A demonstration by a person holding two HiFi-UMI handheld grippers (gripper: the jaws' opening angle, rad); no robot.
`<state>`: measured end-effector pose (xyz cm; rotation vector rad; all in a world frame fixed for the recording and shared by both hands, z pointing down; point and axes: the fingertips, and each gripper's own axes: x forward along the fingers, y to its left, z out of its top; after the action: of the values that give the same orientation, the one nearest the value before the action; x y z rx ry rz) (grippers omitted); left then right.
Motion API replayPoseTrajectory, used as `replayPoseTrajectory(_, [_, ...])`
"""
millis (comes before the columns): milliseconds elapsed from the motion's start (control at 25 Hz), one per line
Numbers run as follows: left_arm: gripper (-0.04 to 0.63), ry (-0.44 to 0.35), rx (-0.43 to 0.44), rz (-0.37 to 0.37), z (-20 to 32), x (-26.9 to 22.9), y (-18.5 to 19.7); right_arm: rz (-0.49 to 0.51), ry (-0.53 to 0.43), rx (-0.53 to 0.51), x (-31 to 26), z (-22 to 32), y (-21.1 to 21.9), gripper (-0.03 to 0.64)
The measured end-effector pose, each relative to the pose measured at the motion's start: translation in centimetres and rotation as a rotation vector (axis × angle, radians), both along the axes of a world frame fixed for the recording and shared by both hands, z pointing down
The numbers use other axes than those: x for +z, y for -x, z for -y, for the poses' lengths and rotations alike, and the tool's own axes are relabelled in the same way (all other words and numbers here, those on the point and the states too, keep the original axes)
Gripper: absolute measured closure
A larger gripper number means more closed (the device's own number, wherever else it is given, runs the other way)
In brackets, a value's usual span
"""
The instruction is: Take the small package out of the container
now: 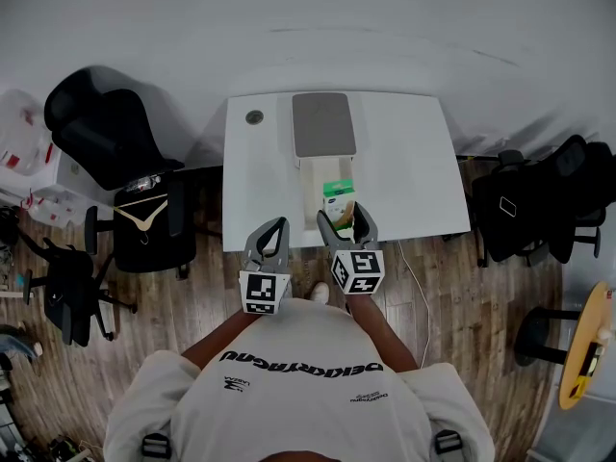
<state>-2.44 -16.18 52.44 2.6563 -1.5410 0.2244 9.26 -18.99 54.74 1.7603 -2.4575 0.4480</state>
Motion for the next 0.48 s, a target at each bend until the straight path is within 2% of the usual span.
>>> replayPoseTrajectory(480, [0.6,-0.005,0.006,0.0,0.18,0.01,0.13,-0.003,-0.038,0.01,-0.82,-0.17,-0.12,0.276])
